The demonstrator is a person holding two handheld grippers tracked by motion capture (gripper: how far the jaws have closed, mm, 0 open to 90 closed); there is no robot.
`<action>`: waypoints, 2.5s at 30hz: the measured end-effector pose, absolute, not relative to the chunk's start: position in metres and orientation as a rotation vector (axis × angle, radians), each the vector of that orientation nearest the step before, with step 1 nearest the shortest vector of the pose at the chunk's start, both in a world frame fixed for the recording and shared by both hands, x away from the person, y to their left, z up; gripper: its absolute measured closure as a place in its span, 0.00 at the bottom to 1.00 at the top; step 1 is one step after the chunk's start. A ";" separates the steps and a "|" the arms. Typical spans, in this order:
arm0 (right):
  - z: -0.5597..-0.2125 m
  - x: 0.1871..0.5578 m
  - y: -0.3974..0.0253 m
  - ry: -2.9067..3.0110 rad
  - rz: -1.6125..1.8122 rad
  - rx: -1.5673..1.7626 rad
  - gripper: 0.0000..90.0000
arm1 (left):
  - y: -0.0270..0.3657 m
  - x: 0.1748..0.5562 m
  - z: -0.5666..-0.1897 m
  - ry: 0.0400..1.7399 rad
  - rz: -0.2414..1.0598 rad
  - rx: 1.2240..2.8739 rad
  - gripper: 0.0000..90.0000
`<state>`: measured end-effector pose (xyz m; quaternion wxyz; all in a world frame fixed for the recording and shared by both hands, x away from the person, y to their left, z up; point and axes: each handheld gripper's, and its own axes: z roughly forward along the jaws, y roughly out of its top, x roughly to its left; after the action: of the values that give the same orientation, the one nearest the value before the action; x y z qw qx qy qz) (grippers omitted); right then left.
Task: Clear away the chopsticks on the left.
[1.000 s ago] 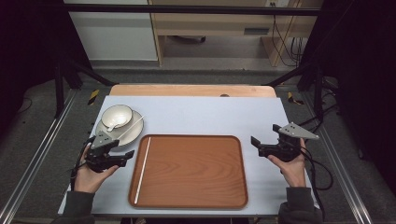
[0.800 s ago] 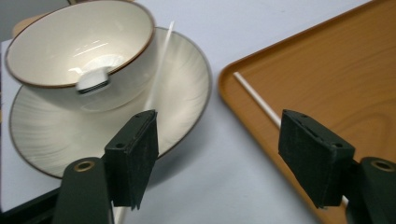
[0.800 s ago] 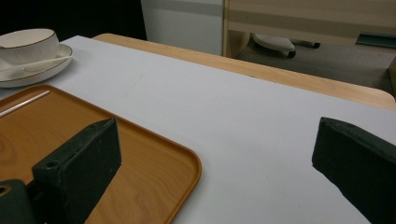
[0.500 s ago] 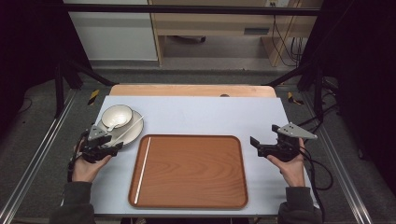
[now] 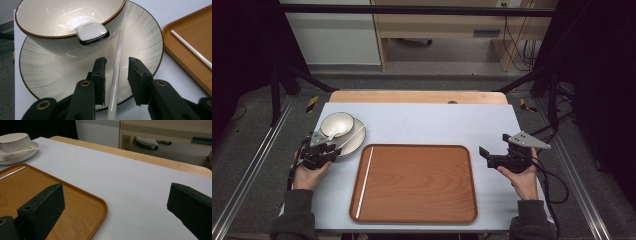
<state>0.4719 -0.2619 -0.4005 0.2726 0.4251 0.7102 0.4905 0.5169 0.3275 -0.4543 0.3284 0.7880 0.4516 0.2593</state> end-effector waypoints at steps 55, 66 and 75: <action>-0.398 0.469 -0.269 1.885 1.348 1.153 0.02 | 0.254 0.442 -0.406 1.205 0.733 1.904 0.94; -0.397 0.469 -0.269 1.879 1.361 1.151 0.02 | 0.219 0.410 -0.407 1.295 0.772 1.756 0.94; -0.398 0.469 -0.268 1.890 1.358 1.148 0.02 | 0.190 0.398 -0.427 1.390 0.757 1.690 0.94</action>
<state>0.4691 -0.2677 -0.3984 0.2699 0.4258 0.7013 0.5039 0.3975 0.1896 -0.4270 0.4014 0.6685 0.5498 0.2995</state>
